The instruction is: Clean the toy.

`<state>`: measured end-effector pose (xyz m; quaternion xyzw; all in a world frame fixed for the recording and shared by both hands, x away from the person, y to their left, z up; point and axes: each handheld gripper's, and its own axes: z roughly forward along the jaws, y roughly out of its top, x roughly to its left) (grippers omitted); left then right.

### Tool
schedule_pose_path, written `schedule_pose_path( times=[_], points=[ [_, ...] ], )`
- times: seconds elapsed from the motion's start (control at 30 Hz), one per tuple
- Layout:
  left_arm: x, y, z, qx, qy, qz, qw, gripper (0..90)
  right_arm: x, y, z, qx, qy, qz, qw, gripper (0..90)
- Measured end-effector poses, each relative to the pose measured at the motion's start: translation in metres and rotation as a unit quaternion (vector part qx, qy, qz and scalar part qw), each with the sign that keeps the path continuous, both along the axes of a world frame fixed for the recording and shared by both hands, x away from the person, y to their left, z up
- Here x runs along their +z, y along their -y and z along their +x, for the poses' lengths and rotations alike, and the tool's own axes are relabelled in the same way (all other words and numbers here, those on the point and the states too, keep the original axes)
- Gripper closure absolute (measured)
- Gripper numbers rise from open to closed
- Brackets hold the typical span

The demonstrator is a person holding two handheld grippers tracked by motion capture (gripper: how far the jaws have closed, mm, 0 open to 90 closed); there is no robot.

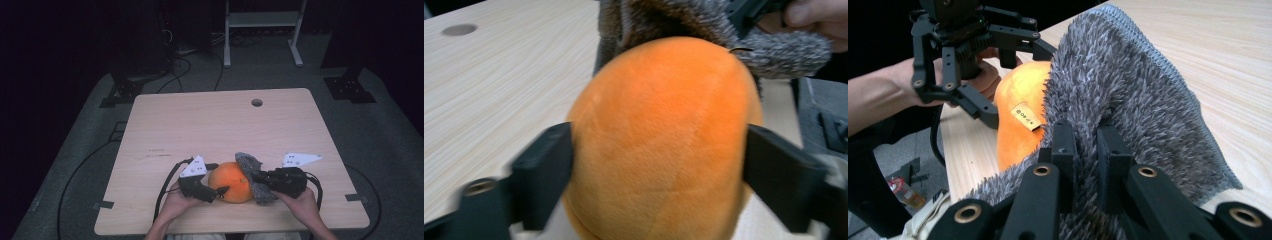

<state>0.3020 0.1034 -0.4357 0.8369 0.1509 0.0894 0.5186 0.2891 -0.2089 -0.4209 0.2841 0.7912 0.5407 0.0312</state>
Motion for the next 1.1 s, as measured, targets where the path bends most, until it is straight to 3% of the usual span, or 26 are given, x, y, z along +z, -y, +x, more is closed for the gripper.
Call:
schedule_pose_path(
  times=[0.03, 0.07, 0.1, 0.13, 0.17, 0.2, 0.27, 0.3, 0.33, 0.37, 0.4, 0.47, 0.5, 0.53, 0.57, 0.67, 0.77, 0.9, 0.93, 1.0, 1.07, 1.1],
  points=[
    [0.0, 0.0, 0.0, 0.0, 0.0, 0.0, 1.0, 31.7, 0.0, 0.0, 0.0, 0.0, 0.0, 0.0, 1.0, 80.2],
    [0.0, 0.0, -0.002, -0.004, 0.016, 0.004, 0.9998, 31.7, 0.001, 0.001, -0.001, 0.001, 0.0, -0.003, 1.0, 80.2],
    [0.001, 0.001, -0.002, -0.004, 0.024, 0.004, 0.9997, 38.4, 0.004, 0.002, -0.001, 0.002, 0.001, -0.005, 1.0, 80.3],
    [0.003, 0.002, -0.003, -0.003, 0.049, 0.008, 0.9987, 45.6, 0.008, 0.003, 0.0, 0.003, 0.005, 0.001, 1.0, 80.3],
    [0.003, 0.002, -0.003, -0.003, 0.049, 0.008, 0.9987, 47.0, 0.008, 0.003, 0.0, 0.003, 0.005, 0.001, 1.0, 80.3],
    [0.005, 0.003, -0.004, 0.0, 0.073, 0.013, 0.9972, 47.0, 0.01, 0.002, 0.0, 0.003, 0.005, 0.003, 1.0, 80.3],
    [0.005, 0.005, -0.004, 0.012, 0.092, 0.014, 0.9956, 47.0, 0.013, 0.0, 0.002, 0.001, 0.01, 0.004, 0.9999, 80.3],
    [0.004, 0.005, 0.0, 0.023, 0.056, 0.007, 0.9982, 33.6, 0.009, -0.001, 0.005, -0.004, 0.001, 0.006, 1.0, 80.3],
    [0.004, 0.005, 0.0, 0.023, 0.056, 0.007, 0.9982, 25.9, 0.007, -0.001, 0.006, -0.004, -0.002, 0.009, 1.0, 80.3],
    [0.004, 0.004, 0.003, 0.028, 0.031, -0.004, 0.9991, 25.9, 0.007, -0.001, 0.006, -0.004, -0.002, 0.009, 1.0, 80.3],
    [0.003, 0.003, 0.006, 0.027, 0.002, -0.024, 0.9993, 17.7, 0.004, -0.001, 0.005, -0.003, -0.003, 0.012, 0.9999, 80.4],
    [0.003, 0.001, 0.007, 0.023, -0.014, -0.041, 0.9988, 15.6, 0.002, -0.004, 0.001, 0.007, -0.009, 0.014, 0.9998, 80.4],
    [0.002, -0.001, 0.007, 0.018, -0.014, -0.04, 0.999, 18.3, 0.003, -0.005, -0.001, 0.01, -0.005, 0.009, 0.9999, 80.4],
    [0.001, -0.003, 0.004, 0.018, 0.0, -0.034, 0.9992, 30.6, 0.005, -0.008, -0.006, 0.013, 0.009, -0.006, 0.9999, 80.4],
    [0.001, -0.003, 0.004, 0.018, 0.0, -0.034, 0.9992, 33.6, 0.005, -0.008, -0.006, 0.013, 0.009, -0.006, 0.9999, 80.4],
    [0.0, -0.002, -0.001, 0.011, 0.02, -0.019, 0.9996, 37.4, 0.0, -0.001, -0.005, 0.009, 0.002, -0.007, 0.9999, 80.4],
    [0.0, -0.001, -0.002, 0.004, 0.031, -0.016, 0.9994, 40.6, -0.001, 0.011, -0.002, -0.011, -0.007, -0.016, 0.9998, 80.4],
    [0.0, 0.0, -0.002, -0.004, 0.036, -0.018, 0.9992, 40.5, 0.008, 0.011, 0.005, -0.018, 0.003, 0.019, 0.9997, 80.3],
    [0.001, -0.001, -0.001, 0.004, 0.026, -0.022, 0.9994, 37.0, 0.008, 0.005, 0.008, -0.01, -0.001, 0.021, 0.9997, 80.3],
    [0.002, -0.003, 0.002, 0.026, -0.003, -0.024, 0.9994, 17.7, 0.003, -0.005, 0.01, 0.0, -0.006, 0.009, 0.9999, 80.2],
    [-0.002, -0.007, 0.01, 0.041, -0.067, -0.034, 0.9963, 3.5, 0.0, -0.008, 0.009, 0.004, -0.01, 0.018, 0.9998, 80.2],
    [-0.004, -0.007, 0.012, 0.033, -0.083, -0.04, 0.9952, 4.3, 0.0, -0.008, 0.006, 0.006, -0.007, 0.015, 0.9998, 80.3]
  ],
)
